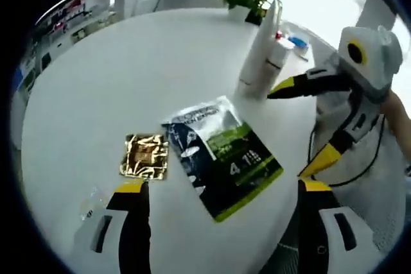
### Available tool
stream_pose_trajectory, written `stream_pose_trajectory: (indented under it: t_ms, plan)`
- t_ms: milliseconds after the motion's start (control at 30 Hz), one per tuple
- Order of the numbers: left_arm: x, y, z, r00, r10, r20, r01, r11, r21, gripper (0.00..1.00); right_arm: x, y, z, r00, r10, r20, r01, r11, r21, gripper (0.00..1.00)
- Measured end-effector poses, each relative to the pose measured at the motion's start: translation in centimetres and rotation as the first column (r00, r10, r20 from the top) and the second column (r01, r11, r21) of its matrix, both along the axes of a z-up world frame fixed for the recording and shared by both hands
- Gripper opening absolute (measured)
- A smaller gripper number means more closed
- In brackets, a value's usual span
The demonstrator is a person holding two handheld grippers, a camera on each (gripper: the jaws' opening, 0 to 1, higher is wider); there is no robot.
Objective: Arrange the skincare products in the storage area until every visible bottle or jar stands upright without overlapping.
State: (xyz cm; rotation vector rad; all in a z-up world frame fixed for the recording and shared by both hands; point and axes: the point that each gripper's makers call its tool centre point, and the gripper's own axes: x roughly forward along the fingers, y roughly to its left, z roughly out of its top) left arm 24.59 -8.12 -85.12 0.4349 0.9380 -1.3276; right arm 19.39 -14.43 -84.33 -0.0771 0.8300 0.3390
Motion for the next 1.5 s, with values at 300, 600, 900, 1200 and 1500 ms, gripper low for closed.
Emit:
stream_pose_trajectory:
  t_ms: [300, 600, 900, 1200, 1500]
  plan:
    - [0.0, -1.3, -1.0, 0.999, -0.034, -0.016, 0.035, 0.999, 0.036, 0.86, 0.4, 0.0, -0.8, 0.999, 0.016, -0.036, -0.016, 1.0, 0.005, 0.54]
    - [-0.5, -0.5, -1.8, 0.998, -0.031, -0.058, 0.034, 0.999, 0.041, 0.7, -0.8, 0.3, -2.9, 0.992, 0.009, -0.125, 0.0, 0.997, 0.072, 0.33]
    - [-1.1, -0.3, -1.9, 0.993, -0.029, -0.11, 0.033, 0.999, 0.035, 0.53, -1.3, 0.9, -3.7, 0.984, 0.057, -0.166, -0.053, 0.998, 0.031, 0.28]
    - [-1.7, -0.2, -2.0, 0.991, -0.015, -0.134, 0.022, 0.999, 0.048, 0.41, -1.0, -0.5, -3.7, 0.986, 0.045, -0.158, -0.054, 0.997, -0.054, 0.21]
    - [-2.2, -1.2, -2.1, 0.988, -0.035, -0.148, 0.04, 0.999, 0.034, 0.35, 0.5, -0.4, -2.2, 0.989, 0.142, -0.03, -0.145, 0.974, -0.173, 0.33]
